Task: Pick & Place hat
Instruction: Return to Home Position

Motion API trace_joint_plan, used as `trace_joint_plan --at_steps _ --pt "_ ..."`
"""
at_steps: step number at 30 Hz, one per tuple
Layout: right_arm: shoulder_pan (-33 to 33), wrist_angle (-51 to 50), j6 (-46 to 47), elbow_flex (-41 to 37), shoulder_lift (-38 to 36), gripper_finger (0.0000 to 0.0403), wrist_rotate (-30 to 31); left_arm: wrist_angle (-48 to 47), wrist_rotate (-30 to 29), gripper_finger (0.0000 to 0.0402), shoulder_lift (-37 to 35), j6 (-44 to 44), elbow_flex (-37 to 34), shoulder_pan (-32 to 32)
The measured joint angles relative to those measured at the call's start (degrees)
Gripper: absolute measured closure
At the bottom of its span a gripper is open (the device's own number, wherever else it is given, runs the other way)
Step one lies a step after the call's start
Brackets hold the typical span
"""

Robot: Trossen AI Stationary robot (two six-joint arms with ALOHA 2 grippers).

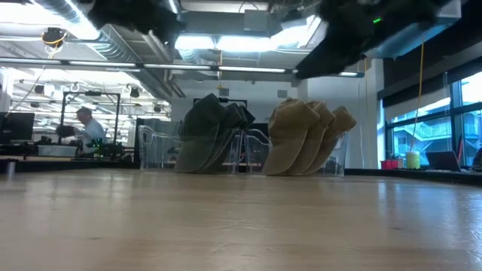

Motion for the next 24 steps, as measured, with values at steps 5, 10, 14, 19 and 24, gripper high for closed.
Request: trace_joint_plan --at_steps 5,10,14,19,24 --pt "2.09 -1.37 7.95 -6.27 -13.64 0.0196 0.00 18.76 -18.14 0.0258 -9.59 -14.09 -15.64 -8.47" --pt "3.75 -1.41 10.65 -12.89 -23.09 0.0196 -1.56 35.06 -26.70 0.0258 -17.47 -20.74 -27.17 -14.11" --pt "4.58 5.81 8.98 -19.69 -27.26 0.0196 -2.18 41.21 -27.01 0.0258 -20.92 -25.26 -34.23 -14.53" --pt "4.77 16.53 5.03 -27.91 -31.52 0.0196 -8.69 46.40 -29.77 0.0258 -24.14 -28.26 -40.27 -13.82" --pt "4.73 20.07 4.64 -31.30 -36.07 0.0196 -10.99 46.80 -33.86 0.0258 -26.64 -28.80 -43.99 -13.39"
